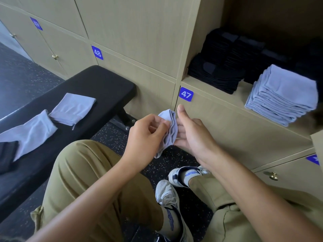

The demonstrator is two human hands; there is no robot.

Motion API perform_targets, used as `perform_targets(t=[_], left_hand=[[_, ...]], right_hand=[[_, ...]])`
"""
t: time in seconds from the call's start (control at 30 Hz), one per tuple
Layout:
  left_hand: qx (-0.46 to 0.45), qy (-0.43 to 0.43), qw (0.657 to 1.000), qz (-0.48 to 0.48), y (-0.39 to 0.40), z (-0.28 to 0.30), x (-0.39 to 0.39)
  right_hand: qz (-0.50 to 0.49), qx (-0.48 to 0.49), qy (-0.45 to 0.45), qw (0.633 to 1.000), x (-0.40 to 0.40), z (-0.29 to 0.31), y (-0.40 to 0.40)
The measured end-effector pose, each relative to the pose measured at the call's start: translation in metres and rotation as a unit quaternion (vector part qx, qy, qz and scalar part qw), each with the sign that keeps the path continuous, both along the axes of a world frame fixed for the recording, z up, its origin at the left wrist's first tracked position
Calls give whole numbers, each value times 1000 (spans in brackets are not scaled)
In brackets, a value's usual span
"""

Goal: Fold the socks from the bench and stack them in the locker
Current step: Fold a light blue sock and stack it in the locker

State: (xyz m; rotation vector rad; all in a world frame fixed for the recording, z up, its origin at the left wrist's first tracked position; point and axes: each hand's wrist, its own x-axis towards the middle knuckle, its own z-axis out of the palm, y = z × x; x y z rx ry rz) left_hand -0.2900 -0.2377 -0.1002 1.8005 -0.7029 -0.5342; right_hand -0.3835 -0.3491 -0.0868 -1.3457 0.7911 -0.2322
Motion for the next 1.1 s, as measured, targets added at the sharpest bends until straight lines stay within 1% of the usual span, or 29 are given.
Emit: perform_targets(t=[0.17,0.27,0.37,0.47,0.6,0.67,0.7,0.77,0.8,0.83,0.93,1.0,1.1], left_hand=[[-50,7,997,-58,-7,4,6],[-67,4,996,-62,-14,5,9],[-80,-2,995,-54,-20,7,12],[-93,-10,995,-18,-24,8,17],[-61,-16,998,26,-29,9,21],[-53,15,998,3,-32,13,21],[-66,51,996,-21,-34,16,20],[-113,140,981,-72,-38,22,18],[-132,171,972,-92,-41,26,16],[-144,180,967,-107,-43,29,14],[-158,125,970,-137,-51,39,7],[-157,82,973,-148,-57,45,3],[-157,42,974,-157,-72,56,-2]], right_hand=[[-7,-28,-26,999,-4,6,-7],[-15,-44,-31,998,-7,7,-12],[-34,-58,-27,997,-9,10,-16],[-69,-86,-26,994,-13,18,-25],[-108,-74,-56,990,-20,34,-43],[-108,-51,-74,990,-24,40,-50],[-104,-41,-79,991,-26,43,-52],[-98,-25,-88,991,-30,48,-56],[-98,-19,-91,991,-32,50,-58],[-98,-16,-93,991,-33,52,-59],[-116,-27,-96,988,-37,56,-64],[-153,-48,-94,983,-38,58,-66],[-216,-105,-90,967,-42,62,-71]])
